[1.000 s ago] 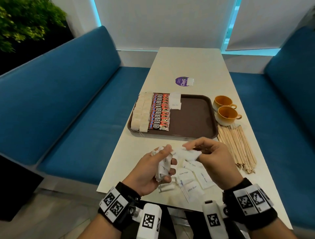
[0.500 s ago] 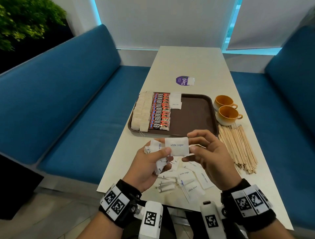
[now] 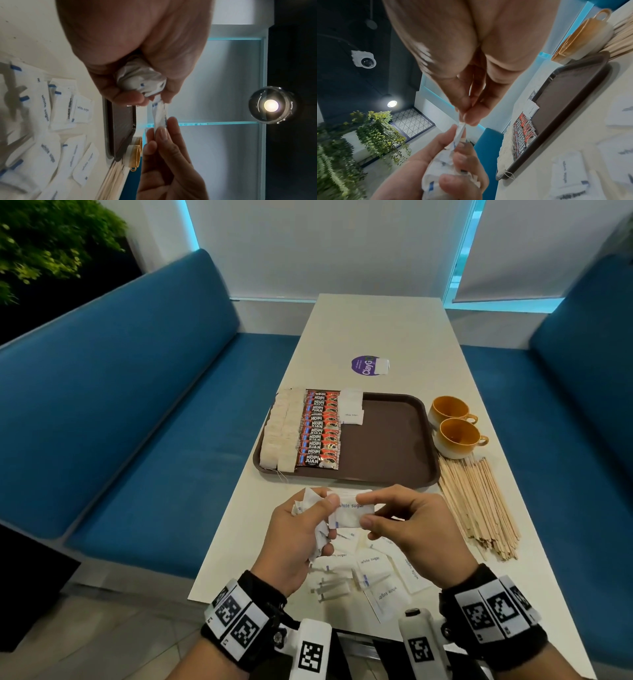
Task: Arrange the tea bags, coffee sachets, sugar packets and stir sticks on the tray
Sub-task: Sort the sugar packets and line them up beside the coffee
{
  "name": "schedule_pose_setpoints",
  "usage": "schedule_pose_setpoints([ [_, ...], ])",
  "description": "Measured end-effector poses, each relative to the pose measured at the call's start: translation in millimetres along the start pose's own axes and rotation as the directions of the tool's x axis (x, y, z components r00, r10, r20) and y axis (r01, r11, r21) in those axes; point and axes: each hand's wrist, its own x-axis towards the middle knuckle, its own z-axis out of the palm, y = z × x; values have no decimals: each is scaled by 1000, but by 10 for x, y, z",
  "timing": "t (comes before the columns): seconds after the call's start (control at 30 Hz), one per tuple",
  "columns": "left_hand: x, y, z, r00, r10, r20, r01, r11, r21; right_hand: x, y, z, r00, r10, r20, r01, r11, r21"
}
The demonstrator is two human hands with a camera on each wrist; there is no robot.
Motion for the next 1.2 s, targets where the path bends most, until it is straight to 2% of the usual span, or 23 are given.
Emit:
schedule_pose_setpoints([
  [0.1, 91, -4, -39, 997, 5, -71, -5, 1000, -5, 93, 41, -18, 1000, 21, -19, -22, 999, -41],
  [0.2, 171, 17, -133, 995, -52, -88, 45, 996, -71, 250, 58, -81, 999, 32, -38, -35, 996, -79],
  [0.4, 259, 43, -303, 988, -152, 31, 154, 981, -115, 792, 94, -175, 994, 62, -86, -66, 997, -36],
  [0.53, 339, 30, -379, 980, -185, 75, 195, 967, -163, 1255, 120, -211, 987, 123, -106, -118, 992, 54],
  [0.67, 421, 50, -391, 974, -206, 91, 220, 955, -196, 1788, 393, -239, 975, 161, -153, -146, 983, 108],
  [0.83, 527, 61, -398, 965, -230, 127, 253, 942, -219, 2422, 691, -314, 941, 278, -192, -246, 954, 173],
  [1.03, 642, 40, -428, 947, -273, 171, 303, 935, -183, 2832, 735, -260, 932, 317, -177, -304, 948, 97],
  [1.13, 708, -2, -464, 944, -278, 176, 305, 941, -147, 2952, 790, -165, 924, 355, -144, -358, 934, 1],
  [1.2, 750, -30, -491, 946, -278, 168, 301, 945, -131, 3046, 861, -115, 913, 370, -171, -390, 916, -98],
])
